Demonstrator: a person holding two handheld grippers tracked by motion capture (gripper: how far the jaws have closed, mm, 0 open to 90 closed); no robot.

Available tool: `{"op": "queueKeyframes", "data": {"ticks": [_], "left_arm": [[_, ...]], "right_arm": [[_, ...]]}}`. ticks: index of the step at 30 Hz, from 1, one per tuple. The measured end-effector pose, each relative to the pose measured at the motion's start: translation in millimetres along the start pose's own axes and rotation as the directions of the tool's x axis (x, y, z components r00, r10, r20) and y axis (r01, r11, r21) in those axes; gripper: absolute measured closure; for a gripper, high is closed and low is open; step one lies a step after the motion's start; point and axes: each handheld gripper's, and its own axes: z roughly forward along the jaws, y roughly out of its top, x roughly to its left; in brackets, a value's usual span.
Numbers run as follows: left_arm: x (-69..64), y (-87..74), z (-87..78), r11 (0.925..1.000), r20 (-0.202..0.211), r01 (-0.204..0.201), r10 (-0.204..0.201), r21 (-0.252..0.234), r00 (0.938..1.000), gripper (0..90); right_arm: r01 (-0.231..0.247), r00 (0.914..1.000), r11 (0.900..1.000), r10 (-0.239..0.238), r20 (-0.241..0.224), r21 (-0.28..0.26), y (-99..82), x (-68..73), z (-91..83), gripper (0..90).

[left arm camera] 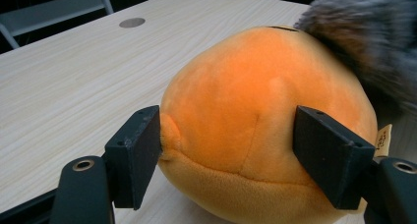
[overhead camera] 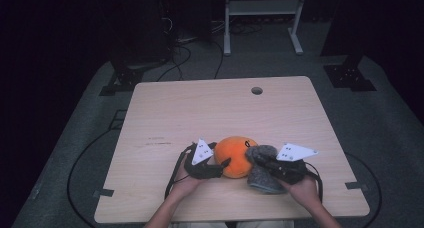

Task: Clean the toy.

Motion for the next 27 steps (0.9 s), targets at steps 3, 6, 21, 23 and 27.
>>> {"op": "queueKeyframes", "data": {"ticks": [3, 6, 21, 23, 27], "left_arm": [[0.6, 1.3, -1.5, 0.9999, 0.008, 0.004, -0.004, -0.010, 1.0000, 21.8], [1.6, 2.0, -9.0, 0.9988, 0.019, 0.042, -0.041, -0.024, 0.9990, 17.2], [1.3, -2.5, -1.6, 0.9992, -0.012, 0.036, -0.036, 0.019, 0.9993, 29.5], [1.1, -2.6, -1.2, 0.9993, -0.011, 0.032, -0.032, 0.021, 0.9994, 29.8], [0.9, -3.2, 0.3, 0.9996, -0.005, 0.022, -0.022, 0.019, 0.9997, 29.8]], "right_arm": [[0.049, 0.9988, 0.9988, -0.049, -0.008, 0.005, 5.2, 10.7, 6.2, 81.0], [0.016, 0.9998, 0.9994, -0.016, -0.010, 0.032, 2.1, 6.1, 14.0, 81.1], [0.075, 0.9965, 0.9949, -0.077, 0.032, 0.068, -2.6, 8.0, 11.8, 81.1], [0.049, 0.9969, 0.9961, -0.054, 0.057, 0.074, -4.7, 0.9, 8.4, 81.1], [-0.055, 0.9974, 0.9985, 0.055, 0.045, 0.003, -7.9, -18.2, -3.4, 81.0]]}}
